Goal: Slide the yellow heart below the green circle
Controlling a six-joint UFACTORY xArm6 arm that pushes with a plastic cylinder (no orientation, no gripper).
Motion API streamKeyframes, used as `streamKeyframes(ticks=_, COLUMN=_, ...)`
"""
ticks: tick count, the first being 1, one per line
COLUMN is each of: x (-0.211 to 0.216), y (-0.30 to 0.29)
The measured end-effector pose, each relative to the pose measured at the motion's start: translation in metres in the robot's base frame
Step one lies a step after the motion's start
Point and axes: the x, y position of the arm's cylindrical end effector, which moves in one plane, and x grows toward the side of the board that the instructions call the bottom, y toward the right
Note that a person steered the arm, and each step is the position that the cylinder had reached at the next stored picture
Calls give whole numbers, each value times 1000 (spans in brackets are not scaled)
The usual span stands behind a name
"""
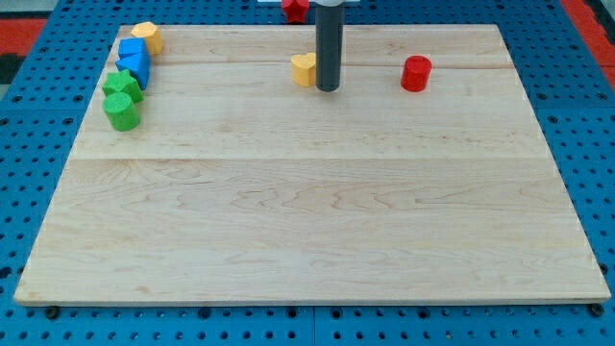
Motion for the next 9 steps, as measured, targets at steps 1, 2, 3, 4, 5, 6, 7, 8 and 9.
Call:
streamKeyframes(ticks=1, x=-3, y=39)
streamKeyframes(ticks=2, x=-8, y=60)
streamKeyframes(ticks=3, x=-24, y=72)
streamKeyframes(ticks=4, x=-34, y=72)
streamKeyframes(ticks=5, x=-41, y=62)
streamKeyframes(ticks=6, x=-48, y=8)
streamKeyframes(ticks=7, x=-48, y=-44)
streamKeyframes(ticks=8, x=-28, y=-71)
streamKeyframes(ticks=9, x=5, y=-82)
